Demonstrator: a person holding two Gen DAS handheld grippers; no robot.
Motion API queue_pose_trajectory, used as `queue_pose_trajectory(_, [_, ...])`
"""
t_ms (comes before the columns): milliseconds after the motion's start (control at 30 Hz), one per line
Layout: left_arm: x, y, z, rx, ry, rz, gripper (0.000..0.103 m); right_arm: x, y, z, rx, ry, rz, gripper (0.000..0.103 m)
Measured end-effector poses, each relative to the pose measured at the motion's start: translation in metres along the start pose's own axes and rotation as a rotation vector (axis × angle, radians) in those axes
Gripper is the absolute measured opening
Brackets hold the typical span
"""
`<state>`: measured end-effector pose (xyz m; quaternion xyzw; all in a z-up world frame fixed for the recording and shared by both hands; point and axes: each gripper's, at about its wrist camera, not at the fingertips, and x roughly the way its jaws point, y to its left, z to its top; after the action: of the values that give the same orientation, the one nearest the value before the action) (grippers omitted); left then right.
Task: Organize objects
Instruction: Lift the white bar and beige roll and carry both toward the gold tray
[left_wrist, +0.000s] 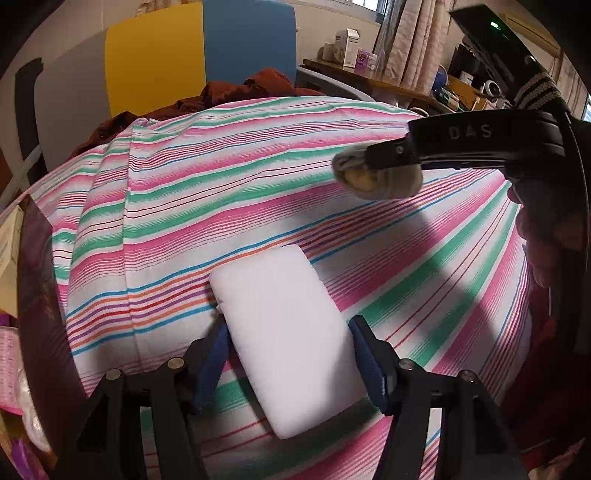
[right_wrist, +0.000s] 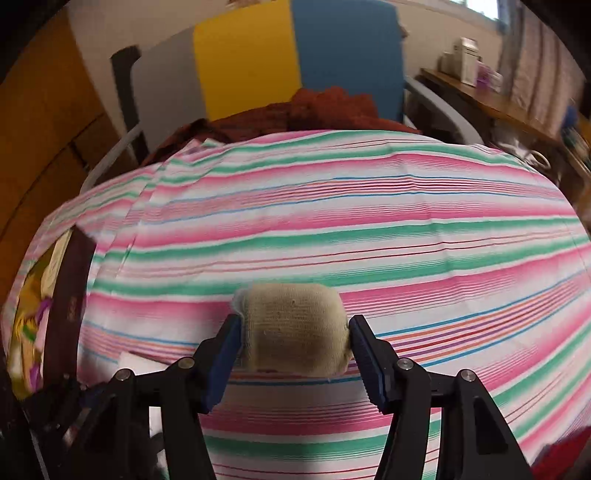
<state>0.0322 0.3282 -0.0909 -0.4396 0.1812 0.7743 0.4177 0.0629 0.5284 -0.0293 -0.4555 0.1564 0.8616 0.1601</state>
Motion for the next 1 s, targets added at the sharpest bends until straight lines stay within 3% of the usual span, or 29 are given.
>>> queue_pose_trajectory(233, [-0.015, 0.0, -0.011, 0.01, -0.014, 0.032, 0.065, 0.008, 0.006, -0.003, -0.031, 0.029, -0.005, 0.06])
queue_pose_trajectory(467, [-0.048, -0.001, -0.016, 0.019, -0.081, 0.029, 0.065, 0.014, 0.02, -0.008, -0.097, 0.058, -0.021, 0.06])
queue_pose_trajectory(1000, [-0.112, 0.009, -0.017, 0.001, -0.209, 0.013, 0.065, 0.01, 0.035, -0.021, -0.088, 0.12, -0.017, 0.059])
